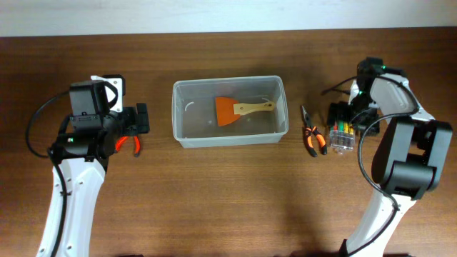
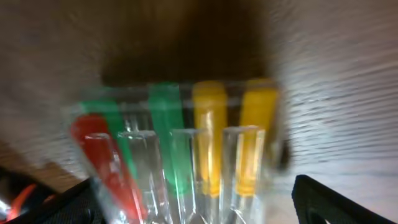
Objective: Pack container
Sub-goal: 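Grasp the clear screwdriver case with the right gripper, then carry the screwdriver case into the container and release it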
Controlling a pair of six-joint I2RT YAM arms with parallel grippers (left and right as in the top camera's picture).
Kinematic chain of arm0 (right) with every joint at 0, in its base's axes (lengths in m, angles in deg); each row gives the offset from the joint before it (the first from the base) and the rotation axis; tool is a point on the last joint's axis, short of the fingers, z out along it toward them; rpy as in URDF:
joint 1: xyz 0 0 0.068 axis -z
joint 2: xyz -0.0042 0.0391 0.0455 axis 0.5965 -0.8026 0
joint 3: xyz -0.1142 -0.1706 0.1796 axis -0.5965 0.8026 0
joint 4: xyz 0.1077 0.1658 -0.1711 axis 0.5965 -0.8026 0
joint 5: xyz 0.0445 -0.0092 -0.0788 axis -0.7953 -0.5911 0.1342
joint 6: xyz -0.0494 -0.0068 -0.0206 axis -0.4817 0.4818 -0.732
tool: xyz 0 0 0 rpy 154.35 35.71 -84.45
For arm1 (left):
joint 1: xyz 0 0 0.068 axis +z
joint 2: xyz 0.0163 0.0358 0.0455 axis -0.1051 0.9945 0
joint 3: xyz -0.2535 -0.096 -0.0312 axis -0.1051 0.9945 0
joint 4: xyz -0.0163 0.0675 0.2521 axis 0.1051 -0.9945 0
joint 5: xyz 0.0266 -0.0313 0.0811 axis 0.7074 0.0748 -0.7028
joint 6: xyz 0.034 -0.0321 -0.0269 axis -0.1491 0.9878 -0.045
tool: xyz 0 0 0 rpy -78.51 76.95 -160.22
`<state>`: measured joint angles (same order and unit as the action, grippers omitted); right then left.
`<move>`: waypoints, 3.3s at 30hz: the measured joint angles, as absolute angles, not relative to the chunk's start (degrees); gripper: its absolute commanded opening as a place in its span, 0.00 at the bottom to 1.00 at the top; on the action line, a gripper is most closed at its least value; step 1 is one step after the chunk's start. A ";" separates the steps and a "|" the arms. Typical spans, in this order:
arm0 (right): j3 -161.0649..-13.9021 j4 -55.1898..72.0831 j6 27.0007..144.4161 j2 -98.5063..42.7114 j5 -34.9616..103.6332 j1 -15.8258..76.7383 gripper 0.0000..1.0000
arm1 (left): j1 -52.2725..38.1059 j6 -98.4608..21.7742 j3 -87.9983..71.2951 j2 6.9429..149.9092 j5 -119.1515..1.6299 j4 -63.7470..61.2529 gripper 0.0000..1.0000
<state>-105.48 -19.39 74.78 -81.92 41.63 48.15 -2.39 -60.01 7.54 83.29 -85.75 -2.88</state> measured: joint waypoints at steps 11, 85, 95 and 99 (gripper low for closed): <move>-102.51 -15.87 75.13 -80.58 41.19 48.21 0.75 | -2.39 -60.01 7.54 83.29 -85.75 -2.85 0.99; -116.52 -16.11 15.61 -84.17 36.95 13.38 0.75 | -2.39 -60.01 7.54 83.29 -85.75 -2.85 0.99; -131.03 -27.39 37.27 -83.75 40.34 14.73 0.99 | -2.39 -60.01 7.54 83.29 -85.75 -2.83 0.99; -143.08 -36.72 43.33 -81.33 40.84 17.42 0.93 | -2.39 -60.01 7.54 83.29 -85.75 -2.85 0.99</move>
